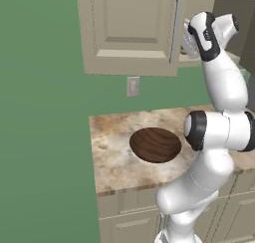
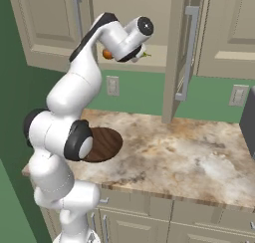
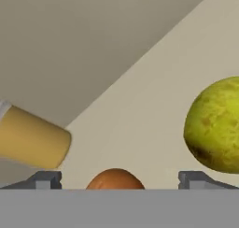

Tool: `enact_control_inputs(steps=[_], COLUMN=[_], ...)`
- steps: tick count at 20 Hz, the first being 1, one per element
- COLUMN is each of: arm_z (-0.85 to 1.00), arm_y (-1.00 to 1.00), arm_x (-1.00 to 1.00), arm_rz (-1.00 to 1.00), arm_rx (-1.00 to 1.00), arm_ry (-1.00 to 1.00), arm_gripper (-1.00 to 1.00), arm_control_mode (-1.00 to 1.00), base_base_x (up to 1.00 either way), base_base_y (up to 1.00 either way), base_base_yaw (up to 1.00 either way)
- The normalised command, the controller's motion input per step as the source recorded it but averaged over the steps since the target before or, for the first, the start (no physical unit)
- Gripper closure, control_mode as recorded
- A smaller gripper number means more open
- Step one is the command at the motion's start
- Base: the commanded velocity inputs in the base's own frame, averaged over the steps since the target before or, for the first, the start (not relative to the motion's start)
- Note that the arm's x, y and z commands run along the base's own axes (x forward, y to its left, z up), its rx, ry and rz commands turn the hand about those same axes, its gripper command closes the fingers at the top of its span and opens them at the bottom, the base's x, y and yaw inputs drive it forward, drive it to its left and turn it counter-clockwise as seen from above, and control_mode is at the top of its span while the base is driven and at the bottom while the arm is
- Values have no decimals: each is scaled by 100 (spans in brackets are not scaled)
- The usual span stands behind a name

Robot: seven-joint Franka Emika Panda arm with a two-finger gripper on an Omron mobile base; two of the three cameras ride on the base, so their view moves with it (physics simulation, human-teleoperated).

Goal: Open the cabinet. Pick the tangerine and pear from the cabinet and place them into the bowl. Then close the cabinet.

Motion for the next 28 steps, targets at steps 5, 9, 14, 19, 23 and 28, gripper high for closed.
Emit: enact_control_inputs(steps=[5,9,14,19,23,28], arm_z=[-32,-28,-4,0,-1,-6], arm_y=[97,100,73,55,85,69], arm_x=[-46,-100,-100,-100,-100,-80], arm_rz=[30,32,24,15,8,1], arm_rx=[1,0,1,6,2,6], arm_ry=[2,-5,-19,-30,-35,-11], arm_gripper=[-100,-100,-100,-100,-100,-100], arm_control_mode=[-100,-100,-100,-100,-100,-100], base_base_x=[0,0,0,0,0,0], base_base_y=[0,0,0,0,0,0], base_base_yaw=[0,0,0,0,0,0])
